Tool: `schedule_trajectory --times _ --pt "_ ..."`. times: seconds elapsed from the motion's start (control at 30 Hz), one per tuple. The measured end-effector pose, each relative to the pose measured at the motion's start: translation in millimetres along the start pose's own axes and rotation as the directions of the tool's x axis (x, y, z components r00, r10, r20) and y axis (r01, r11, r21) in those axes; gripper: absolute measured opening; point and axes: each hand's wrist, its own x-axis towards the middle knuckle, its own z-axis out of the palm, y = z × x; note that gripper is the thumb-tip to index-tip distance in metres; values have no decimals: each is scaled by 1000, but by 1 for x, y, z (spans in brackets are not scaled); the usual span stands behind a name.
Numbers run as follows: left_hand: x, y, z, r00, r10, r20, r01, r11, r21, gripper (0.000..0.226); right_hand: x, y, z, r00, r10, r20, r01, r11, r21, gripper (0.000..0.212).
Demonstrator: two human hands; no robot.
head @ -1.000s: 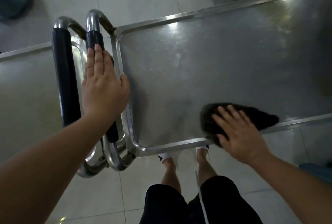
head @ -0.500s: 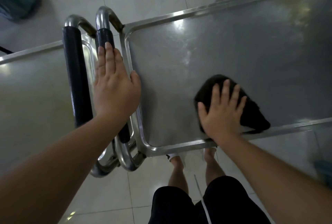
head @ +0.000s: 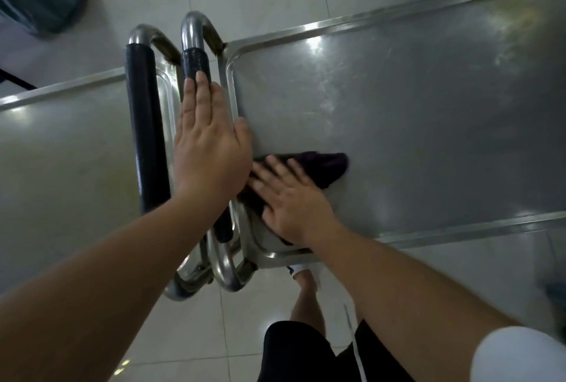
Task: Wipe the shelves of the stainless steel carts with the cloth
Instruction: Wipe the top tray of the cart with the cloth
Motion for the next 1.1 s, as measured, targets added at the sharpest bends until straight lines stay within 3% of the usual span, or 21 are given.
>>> schedule_trajectory --times 0.13,0.2,0.27,0.33,0.43,0.53,0.6,0.7,0.77,0.87,0.97,1.03,1.1 --pt "0 -2 -3 1000 5 11 -5 1000 -17 72 -47 111 -25 934 335 -126 -340 940 -19 63" --pt "-1 0 -4 1000 -2 16 2 1000 -29 71 -78 174 -45 815 558 -158 -564 826 4 64" --pt "-1 1 -4 1000 -4 19 4 999 -37 70 -102 224 -64 624 767 -148 -770 636 54 69" --pt "-1 1 -4 1000 -11 20 11 999 -46 70 -106 247 -75 470 877 -102 -873 479 88 75" --pt "0 1 -4 1000 -19 23 21 998 -67 69 -77 222 -68 390 914 -115 -907 403 121 81" --pt "1 0 -4 1000 -23 20 24 996 -90 68 -31 150 -46 483 865 -135 -860 497 110 81" --pt "0 0 -2 1000 -16 13 17 996 -85 68 0 94 -30 593 793 -140 -788 607 101 76" --pt "0 0 0 1000 -6 -1 6 997 -80 69 44 4 -4 815 564 -134 -557 826 88 75" --pt "0 -1 2 1000 -8 -17 7 998 -70 69 63 -40 7 922 371 -114 -361 927 97 86" --pt "1 -1 3 1000 -13 -26 11 998 -64 68 77 -44 7 978 166 -126 -158 985 73 96" --pt "0 -1 3 1000 -10 -10 10 998 -56 68 74 -4 -4 997 -41 -58 42 999 15 82" --pt "1 -1 2 1000 -2 14 3 998 -63 69 68 38 -16 1000 1 -21 -2 1000 -15 70" --pt "2 -2 -1 1000 -5 26 7 997 -74 70 53 90 -33 977 199 -74 -200 980 -16 64"
